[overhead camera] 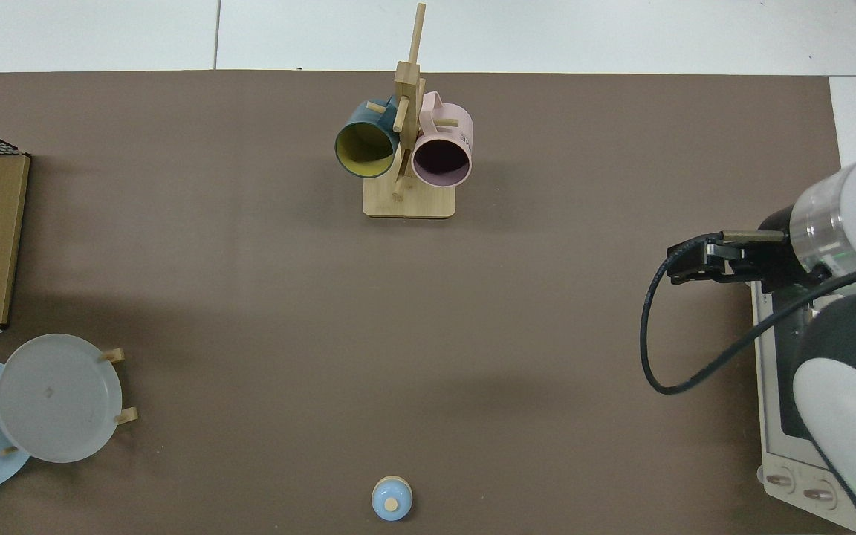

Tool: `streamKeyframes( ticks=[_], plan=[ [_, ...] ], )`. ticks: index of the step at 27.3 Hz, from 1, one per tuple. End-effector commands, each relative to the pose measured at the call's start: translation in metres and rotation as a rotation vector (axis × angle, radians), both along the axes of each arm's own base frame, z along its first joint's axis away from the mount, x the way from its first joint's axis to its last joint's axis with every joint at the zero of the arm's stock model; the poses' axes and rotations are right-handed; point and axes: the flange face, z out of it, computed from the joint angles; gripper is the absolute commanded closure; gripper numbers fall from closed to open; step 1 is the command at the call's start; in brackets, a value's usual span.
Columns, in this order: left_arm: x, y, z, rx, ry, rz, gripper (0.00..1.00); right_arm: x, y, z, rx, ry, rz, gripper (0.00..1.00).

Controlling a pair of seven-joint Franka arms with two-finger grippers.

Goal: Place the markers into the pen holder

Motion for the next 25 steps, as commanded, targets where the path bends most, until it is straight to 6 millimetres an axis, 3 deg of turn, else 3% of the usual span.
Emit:
streamKeyframes(
  ticks=[1,7,13,25],
  plan=[
    [-0.005,0.004,0.012,-0.009,-0.024,0.013,0.62,-0.004,-0.001,0.001,0.018,-0.005,-0.017,0.00],
    [-0.018,0.003,0.037,-0.034,-0.035,0.053,0.55,-0.004,-0.001,0.001,0.018,-0.006,-0.017,0.00],
    [-0.032,-0.011,0.067,-0.069,-0.041,0.080,0.49,-0.004,-0.001,0.001,0.018,-0.005,-0.017,0.00],
    [-0.052,-0.073,0.119,-0.238,-0.101,0.116,0.38,-0.004,-0.001,0.001,0.018,-0.005,-0.017,0.00]
  ],
)
